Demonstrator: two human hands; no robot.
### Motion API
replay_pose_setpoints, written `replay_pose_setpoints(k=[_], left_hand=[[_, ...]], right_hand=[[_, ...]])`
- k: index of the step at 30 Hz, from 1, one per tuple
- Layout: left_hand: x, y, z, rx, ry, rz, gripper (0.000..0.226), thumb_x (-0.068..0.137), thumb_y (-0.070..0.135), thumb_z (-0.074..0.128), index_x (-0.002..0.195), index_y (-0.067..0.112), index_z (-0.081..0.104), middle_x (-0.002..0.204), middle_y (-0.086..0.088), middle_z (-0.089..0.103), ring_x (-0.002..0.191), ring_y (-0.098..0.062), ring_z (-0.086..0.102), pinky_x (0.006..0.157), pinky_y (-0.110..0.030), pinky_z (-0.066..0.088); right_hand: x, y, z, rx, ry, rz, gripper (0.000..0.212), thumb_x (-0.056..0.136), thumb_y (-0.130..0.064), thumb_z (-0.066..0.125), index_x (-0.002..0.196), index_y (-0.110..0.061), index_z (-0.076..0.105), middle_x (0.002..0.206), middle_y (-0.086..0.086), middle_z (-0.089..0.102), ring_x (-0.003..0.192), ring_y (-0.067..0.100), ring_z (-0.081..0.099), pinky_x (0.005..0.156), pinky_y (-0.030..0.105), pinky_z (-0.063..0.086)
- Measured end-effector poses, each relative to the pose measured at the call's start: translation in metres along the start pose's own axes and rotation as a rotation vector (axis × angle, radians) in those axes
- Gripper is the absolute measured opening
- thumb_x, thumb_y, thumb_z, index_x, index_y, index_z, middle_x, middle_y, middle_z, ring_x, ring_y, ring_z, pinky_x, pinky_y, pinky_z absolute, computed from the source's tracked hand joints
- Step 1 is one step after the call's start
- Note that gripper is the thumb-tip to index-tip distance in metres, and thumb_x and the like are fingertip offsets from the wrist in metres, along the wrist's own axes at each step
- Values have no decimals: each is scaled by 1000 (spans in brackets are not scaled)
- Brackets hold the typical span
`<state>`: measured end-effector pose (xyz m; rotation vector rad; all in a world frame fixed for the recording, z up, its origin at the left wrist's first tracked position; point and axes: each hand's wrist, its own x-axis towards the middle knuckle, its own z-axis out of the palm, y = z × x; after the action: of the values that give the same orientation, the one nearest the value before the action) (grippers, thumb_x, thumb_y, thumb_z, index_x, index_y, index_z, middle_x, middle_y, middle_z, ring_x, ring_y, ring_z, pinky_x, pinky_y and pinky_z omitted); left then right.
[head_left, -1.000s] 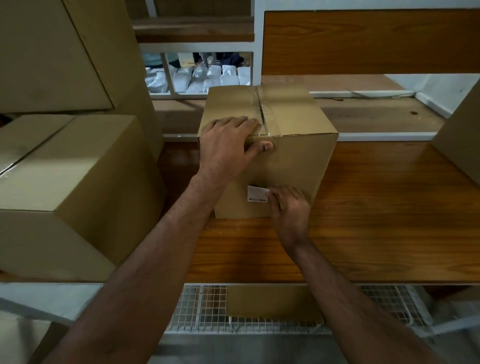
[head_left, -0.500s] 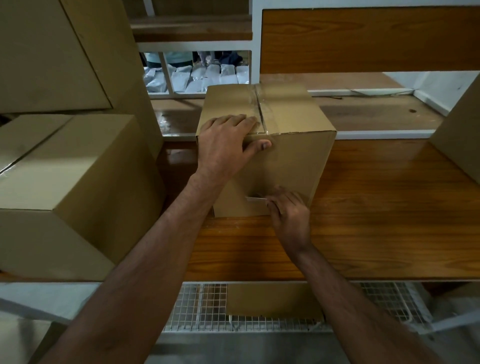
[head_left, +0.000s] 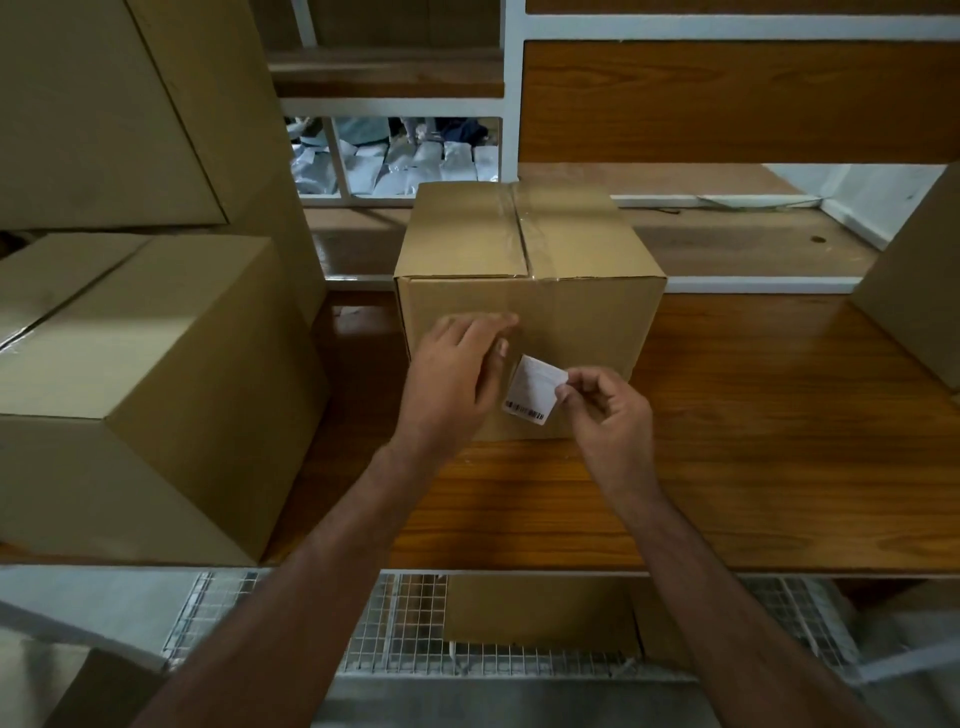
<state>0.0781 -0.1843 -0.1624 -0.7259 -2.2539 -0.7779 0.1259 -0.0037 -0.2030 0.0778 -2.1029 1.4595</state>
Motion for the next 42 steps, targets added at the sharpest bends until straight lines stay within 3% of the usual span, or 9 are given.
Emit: replay_pose_setpoints(k=[6,10,18,21,24,28,33,37,42], left_hand=[[-13,3,5,-270,-110,-257,24,105,24,48,122,15,63,114,2,69,101,-8,63,78,-26,53],[-20,4,5,-354,-204,-415,19,106,30,47,100,20,62,87,9,65,74,4,60,53,-15,40],[-28,6,9,-417,-226,-492,13,105,25,50,95,19,57,86,8,62,70,2,59,53,-17,43],[-37,0,4,-333,-77,-452,12,106,26,47,98,21,55,91,8,62,80,-1,60,60,-16,46],[-36,-12,-7,-181,141,-371,20,105,29,43,105,15,57,106,-2,63,99,-15,58,78,-31,51],[0,-22,-24,-17,287,-123,20,100,14,47,104,2,62,136,-13,58,130,-31,46,108,-32,37],[36,-34,-24,42,80,58,27,98,14,46,117,6,63,149,-9,52,146,-34,35,119,-57,25],[34,-49,-19,130,8,111,29,100,19,48,121,12,67,142,1,59,138,-23,45,122,-50,17],[36,-52,-19,123,-5,127,28,100,20,49,120,12,67,141,1,59,136,-23,47,121,-46,18]], right_hand=[[11,-11,4,111,-11,87,14,93,-6,64,103,-15,67,98,-1,69,91,11,66,75,23,58],[13,-13,7,142,-13,82,15,95,-4,62,103,-17,66,98,-1,68,89,10,66,71,18,55],[7,-4,19,36,19,16,32,96,-17,63,127,-18,63,115,-6,65,105,6,64,83,21,57],[-1,6,24,-110,109,-73,32,97,-17,61,128,-11,63,114,-2,63,100,4,60,81,17,54],[-11,22,32,-204,94,-89,28,96,-9,60,123,-9,67,110,3,66,96,10,61,76,29,59],[-19,39,42,-298,-2,-101,35,95,-15,53,128,-10,64,113,7,65,98,19,62,76,38,58],[-27,52,62,-470,-50,-132,46,97,-22,49,141,-11,53,108,11,64,92,26,59,72,38,54],[-32,57,71,-644,-25,-143,51,98,-25,46,147,-13,45,102,10,60,92,27,50,77,40,44],[-40,53,84,-760,-90,-146,59,93,-28,48,151,-21,38,104,10,59,97,30,51,78,45,47]])
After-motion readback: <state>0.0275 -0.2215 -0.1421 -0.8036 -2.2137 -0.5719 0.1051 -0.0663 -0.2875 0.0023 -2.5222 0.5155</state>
